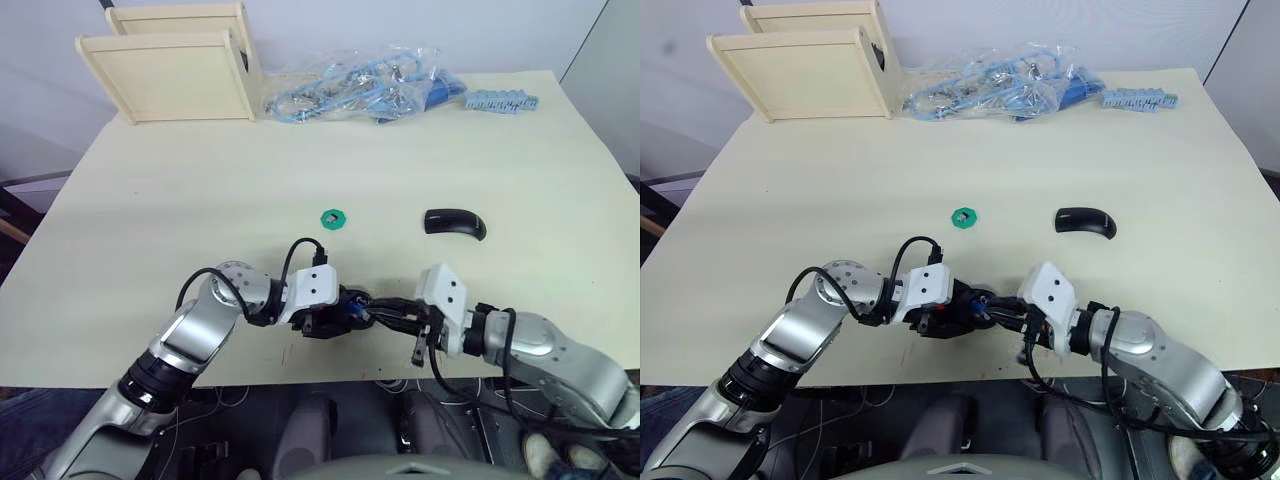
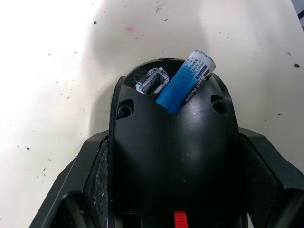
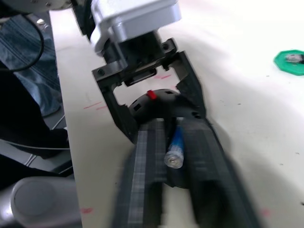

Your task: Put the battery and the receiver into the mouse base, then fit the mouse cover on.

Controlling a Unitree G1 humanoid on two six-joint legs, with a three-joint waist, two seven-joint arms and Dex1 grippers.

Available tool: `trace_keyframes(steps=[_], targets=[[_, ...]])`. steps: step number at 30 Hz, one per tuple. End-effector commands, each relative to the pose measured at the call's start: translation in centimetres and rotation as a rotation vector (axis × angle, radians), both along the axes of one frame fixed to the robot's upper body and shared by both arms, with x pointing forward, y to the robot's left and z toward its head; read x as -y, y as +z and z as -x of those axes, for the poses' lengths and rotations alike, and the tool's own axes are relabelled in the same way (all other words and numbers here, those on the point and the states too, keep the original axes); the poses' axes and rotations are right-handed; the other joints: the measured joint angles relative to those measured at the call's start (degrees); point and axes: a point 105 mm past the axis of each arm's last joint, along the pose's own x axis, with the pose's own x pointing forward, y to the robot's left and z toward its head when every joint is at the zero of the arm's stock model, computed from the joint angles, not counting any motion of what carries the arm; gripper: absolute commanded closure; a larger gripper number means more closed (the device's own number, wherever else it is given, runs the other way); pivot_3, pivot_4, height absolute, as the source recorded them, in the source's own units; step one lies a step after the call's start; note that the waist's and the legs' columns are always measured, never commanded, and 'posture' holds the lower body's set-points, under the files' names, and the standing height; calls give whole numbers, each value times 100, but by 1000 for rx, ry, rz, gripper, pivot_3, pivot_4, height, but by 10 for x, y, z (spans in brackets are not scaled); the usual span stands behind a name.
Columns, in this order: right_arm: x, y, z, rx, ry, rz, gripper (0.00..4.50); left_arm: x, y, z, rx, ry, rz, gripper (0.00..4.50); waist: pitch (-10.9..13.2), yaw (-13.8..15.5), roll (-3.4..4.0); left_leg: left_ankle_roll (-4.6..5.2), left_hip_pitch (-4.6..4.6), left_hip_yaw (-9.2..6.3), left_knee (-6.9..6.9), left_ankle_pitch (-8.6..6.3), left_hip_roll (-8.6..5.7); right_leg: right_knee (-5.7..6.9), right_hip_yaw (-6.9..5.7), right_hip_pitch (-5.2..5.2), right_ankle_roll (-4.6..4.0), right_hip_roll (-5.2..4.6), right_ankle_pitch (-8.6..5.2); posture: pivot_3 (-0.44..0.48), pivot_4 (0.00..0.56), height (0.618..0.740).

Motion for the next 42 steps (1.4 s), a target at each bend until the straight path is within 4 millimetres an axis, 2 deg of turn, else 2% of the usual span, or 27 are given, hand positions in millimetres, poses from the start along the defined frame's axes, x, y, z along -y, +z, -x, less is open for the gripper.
trace_keyframes(steps=[1,10,22,30,38,42], targets=[[-3,1,3,32,21,-13,4393,-13,-20,2,-49,32,-60,1552,0,0,0,0,1,0,0,0,0,1,0,0,0,0,0,0,150,740],[-8,-14,-3,35,5,-12,4393,-12,-23,5,-43,30,-58,1552,-2,-1,2,0,9,4,0,0,0,5,4,3,-2,0,-1,0,150,740],[-14,-23,-8,31,11,5,4393,-11,-16,7,-47,25,-63,1552,-2,-12,2,0,12,6,0,0,0,8,7,4,-3,1,-1,0,150,740],[-10,-58,-6,-65,-6,92,4393,-7,-9,5,-50,21,-62,1552,-7,-29,-2,0,19,8,-1,0,0,11,10,6,-4,3,-2,0,150,740],[-2,-93,1,-213,6,238,4393,-6,-5,5,-50,20,-63,1552,-27,-94,-8,0,84,11,-13,-1,2,10,14,59,-16,5,-13,0,150,740],[3,-103,4,-282,-16,287,4393,-6,-5,6,-55,23,-65,1552,-59,-109,-10,0,87,9,-14,-2,2,9,14,62,-17,6,-14,0,150,740]])
